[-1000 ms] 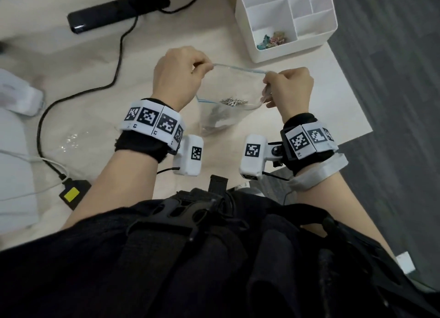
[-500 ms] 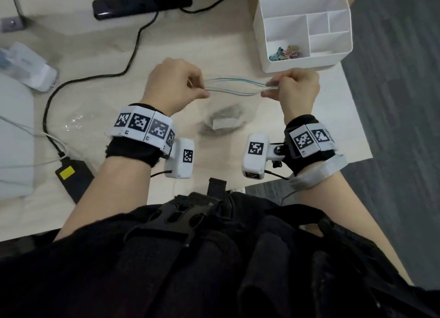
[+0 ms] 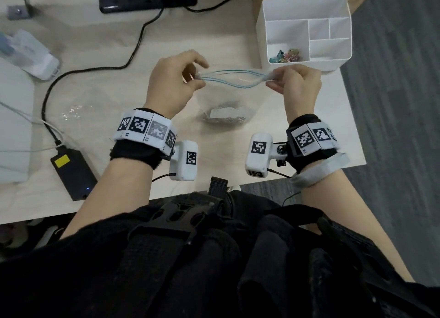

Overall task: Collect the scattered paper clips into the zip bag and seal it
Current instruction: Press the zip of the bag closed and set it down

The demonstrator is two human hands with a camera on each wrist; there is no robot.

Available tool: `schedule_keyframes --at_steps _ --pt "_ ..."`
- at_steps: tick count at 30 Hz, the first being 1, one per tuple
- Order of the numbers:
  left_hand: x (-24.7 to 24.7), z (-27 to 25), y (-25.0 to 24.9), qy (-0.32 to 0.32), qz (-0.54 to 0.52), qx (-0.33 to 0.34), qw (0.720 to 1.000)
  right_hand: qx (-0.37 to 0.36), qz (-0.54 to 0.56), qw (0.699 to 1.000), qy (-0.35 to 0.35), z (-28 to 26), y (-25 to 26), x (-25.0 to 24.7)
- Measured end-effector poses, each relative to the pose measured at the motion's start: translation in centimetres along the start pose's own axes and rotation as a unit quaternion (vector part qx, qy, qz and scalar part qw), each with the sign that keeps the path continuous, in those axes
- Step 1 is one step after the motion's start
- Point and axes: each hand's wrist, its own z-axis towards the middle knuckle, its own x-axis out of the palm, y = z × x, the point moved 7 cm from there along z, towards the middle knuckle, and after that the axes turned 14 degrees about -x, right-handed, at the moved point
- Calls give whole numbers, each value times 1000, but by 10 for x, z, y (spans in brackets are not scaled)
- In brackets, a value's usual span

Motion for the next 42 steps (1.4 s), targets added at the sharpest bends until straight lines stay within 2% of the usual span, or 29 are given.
schedule_keyframes --at_steps 5,9,14,22,35,42 --pt "-3 0 16 -43 -77 -56 994 -21 -132 989 67 1 -7 2" --pt "-7 2 25 -82 -90 -81 989 -31 -123 990 64 3 -4 -1" --pt "-9 13 37 -84 -53 -113 989 -61 -155 981 103 10 1 6" --pt "-16 17 29 -118 3 -104 988 -92 -238 956 148 21 8 12" --pt "-11 17 18 -62 23 -77 995 -125 -300 928 181 16 19 16" --pt "-12 16 13 -33 47 -59 997 -115 -318 921 193 12 22 19"
